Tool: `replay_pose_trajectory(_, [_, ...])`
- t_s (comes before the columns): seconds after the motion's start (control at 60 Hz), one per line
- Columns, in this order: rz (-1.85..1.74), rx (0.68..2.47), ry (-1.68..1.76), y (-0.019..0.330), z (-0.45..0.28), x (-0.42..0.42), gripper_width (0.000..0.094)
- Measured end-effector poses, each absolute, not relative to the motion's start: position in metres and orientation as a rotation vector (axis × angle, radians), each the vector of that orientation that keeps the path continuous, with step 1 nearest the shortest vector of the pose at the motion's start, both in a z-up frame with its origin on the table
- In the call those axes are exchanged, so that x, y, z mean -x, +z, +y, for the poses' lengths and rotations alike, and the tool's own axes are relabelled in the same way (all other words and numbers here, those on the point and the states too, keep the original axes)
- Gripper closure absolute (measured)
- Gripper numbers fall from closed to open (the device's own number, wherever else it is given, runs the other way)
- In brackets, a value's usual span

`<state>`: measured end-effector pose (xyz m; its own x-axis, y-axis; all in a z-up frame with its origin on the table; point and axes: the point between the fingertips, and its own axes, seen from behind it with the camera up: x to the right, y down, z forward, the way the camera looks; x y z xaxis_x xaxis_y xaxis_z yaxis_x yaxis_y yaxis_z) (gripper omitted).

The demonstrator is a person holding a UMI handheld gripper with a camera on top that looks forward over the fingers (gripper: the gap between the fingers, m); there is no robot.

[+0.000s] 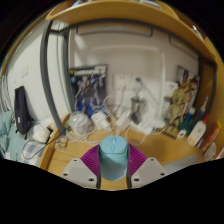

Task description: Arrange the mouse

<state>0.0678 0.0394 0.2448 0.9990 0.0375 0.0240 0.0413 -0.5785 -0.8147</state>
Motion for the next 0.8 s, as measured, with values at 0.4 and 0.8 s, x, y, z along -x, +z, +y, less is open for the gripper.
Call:
replay_pose_trajectory(0.4, [-0.051, 2.115, -0.201, 0.314, -0.001, -0.357, 0.0591])
replay_pose_trajectory(0.8, [0.025, 2.439, -0.131, 0.122, -0.059, -0.436, 0.0589])
